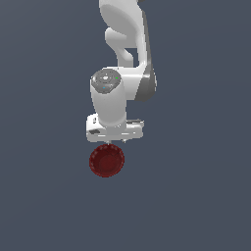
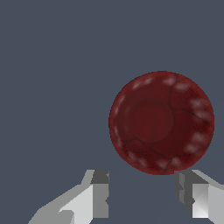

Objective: Pick up the object and move it to a goal position.

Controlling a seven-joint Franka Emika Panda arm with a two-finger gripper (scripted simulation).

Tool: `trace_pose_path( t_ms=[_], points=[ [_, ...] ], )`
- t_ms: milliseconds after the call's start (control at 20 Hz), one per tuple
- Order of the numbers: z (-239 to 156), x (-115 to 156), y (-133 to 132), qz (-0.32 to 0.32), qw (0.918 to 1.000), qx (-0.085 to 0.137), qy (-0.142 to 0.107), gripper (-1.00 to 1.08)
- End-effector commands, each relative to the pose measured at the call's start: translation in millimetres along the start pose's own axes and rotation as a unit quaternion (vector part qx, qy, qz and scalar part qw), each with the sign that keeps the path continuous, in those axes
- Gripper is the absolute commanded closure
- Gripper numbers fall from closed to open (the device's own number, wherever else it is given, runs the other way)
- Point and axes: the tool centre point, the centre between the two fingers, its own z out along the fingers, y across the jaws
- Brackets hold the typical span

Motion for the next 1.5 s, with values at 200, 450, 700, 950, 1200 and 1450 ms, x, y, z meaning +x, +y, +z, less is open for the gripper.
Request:
trace_pose_path(
  t_ms=[200,450,700,950,1200,1450],
  points=[
    [14.4,20.0,23.3,-0.035,0.9989,0.025,-0.018,-0.20],
    [27.1,33.3,43.0,-0.064,0.9963,0.051,-0.029,-0.20],
    [40.4,43.4,63.4,-0.093,0.9919,0.079,-0.036,-0.20],
    [54.1,50.1,84.6,-0.122,0.9857,0.110,-0.038,-0.20],
    [66.8,53.2,104.9,-0.148,0.9782,0.141,-0.035,-0.20],
    [76.2,53.4,120.2,-0.168,0.9717,0.164,-0.030,-0.20]
  ],
)
